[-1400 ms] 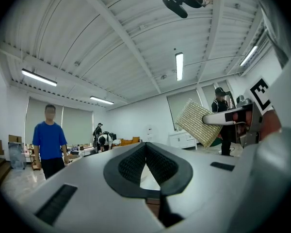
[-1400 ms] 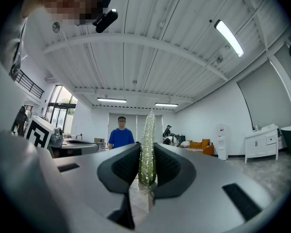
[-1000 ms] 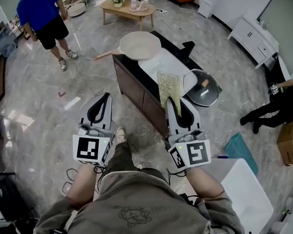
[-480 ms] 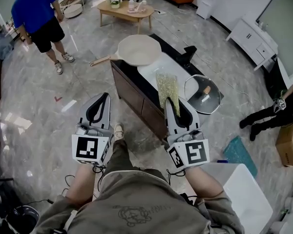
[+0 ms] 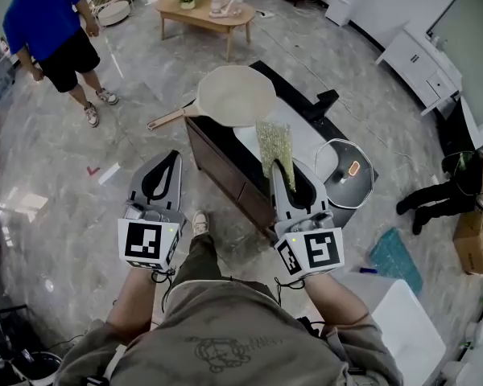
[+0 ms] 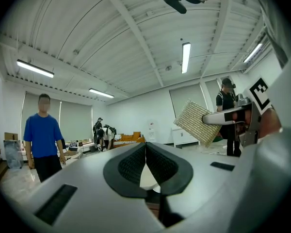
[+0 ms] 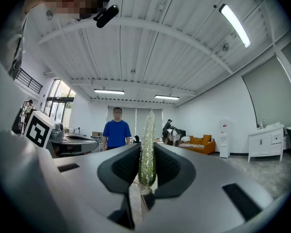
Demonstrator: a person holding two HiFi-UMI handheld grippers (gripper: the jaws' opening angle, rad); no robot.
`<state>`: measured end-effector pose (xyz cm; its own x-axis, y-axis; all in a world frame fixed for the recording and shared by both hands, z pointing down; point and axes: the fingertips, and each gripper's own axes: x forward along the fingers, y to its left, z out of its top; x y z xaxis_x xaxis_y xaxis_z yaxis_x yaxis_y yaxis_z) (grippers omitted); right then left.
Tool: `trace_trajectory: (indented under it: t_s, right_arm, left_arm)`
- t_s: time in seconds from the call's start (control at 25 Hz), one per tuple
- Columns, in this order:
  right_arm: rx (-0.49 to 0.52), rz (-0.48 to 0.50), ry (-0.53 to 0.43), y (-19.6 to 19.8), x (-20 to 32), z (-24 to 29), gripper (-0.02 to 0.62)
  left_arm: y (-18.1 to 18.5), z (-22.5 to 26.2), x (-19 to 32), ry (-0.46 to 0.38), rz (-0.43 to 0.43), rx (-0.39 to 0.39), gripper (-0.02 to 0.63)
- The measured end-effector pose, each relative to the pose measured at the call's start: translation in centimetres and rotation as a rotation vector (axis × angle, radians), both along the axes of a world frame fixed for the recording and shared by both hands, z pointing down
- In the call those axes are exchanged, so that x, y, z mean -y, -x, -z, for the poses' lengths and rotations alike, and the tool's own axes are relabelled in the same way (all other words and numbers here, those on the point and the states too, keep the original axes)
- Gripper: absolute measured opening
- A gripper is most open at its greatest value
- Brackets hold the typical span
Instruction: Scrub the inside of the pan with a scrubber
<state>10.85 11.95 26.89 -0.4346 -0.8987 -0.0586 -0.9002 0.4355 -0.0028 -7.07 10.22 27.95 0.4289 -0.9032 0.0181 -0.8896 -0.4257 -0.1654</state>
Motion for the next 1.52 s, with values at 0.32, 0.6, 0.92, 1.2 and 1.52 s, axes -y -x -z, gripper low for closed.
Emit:
trace_trajectory:
  t_s: [0.32,0.6,0.92,1.2,1.52]
  right_arm:
    - [-0.008,-0.032,0.028,2.9,9.4,0.7,0.072]
    - [-0.030,-0.067,0.055,5.2,17.2,0.3,0.072]
    - [-0.090,-0.099,0.150,6.0,23.5,-3.3,0.072]
    - [-0.157,-0.072,0.251,4.8,28.6,-8.3,0.072]
    - [-0.242,-0.012,0.356,4.0,34.5,-15.3,0.072]
  left_arm:
    - [3.0,-0.2,9.9,0.046,-0.052,0.032,0.018]
    - [5.0,-2.0,18.2,0.120,-0.124,0.149,0.020]
    - [4.3,-8.5,23.5,0.329,-0.266,0.320,0.021]
    - [2.5,-15.5,25.1,0.531,-0.352,0.483,0.189]
    - [3.6,-24.0,26.0,0.737,-0.333,0.616,0.235]
